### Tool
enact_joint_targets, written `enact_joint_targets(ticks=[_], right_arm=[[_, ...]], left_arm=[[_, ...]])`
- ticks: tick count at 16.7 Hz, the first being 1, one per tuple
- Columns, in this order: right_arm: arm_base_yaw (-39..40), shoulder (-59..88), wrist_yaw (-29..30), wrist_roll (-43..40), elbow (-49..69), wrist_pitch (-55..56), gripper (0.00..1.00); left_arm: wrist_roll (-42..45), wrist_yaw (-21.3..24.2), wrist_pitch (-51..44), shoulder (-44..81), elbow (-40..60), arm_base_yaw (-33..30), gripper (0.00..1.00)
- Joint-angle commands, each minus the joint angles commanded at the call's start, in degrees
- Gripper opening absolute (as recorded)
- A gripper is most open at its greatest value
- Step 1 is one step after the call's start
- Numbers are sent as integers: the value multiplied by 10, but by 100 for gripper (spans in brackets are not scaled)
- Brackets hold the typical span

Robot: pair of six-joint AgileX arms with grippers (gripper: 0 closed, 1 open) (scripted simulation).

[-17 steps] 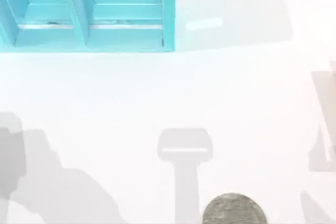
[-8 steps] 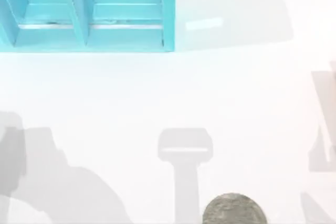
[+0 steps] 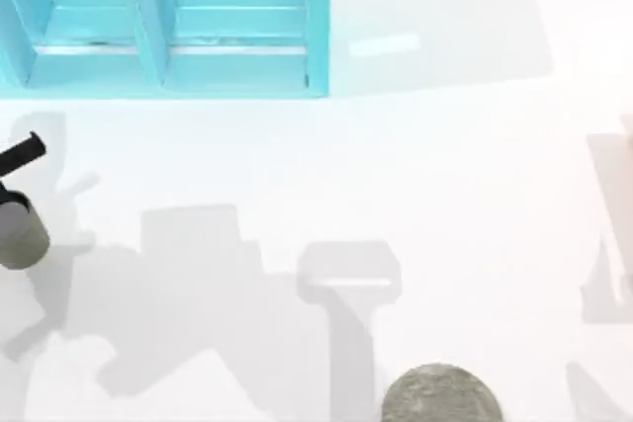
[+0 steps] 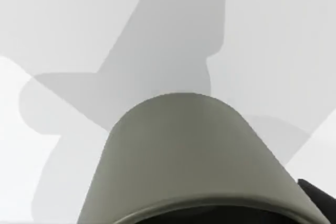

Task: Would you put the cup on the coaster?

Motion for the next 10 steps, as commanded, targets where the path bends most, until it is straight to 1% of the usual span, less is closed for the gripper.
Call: enact_joint_targets(ticks=[4, 10], right_arm=[[0, 0, 0, 0, 0, 0, 100], [0, 0, 0, 0, 0, 0, 100]], left_arm=[[255, 11, -56, 21, 64, -111, 0], [654, 23, -131, 68, 168, -299, 0]])
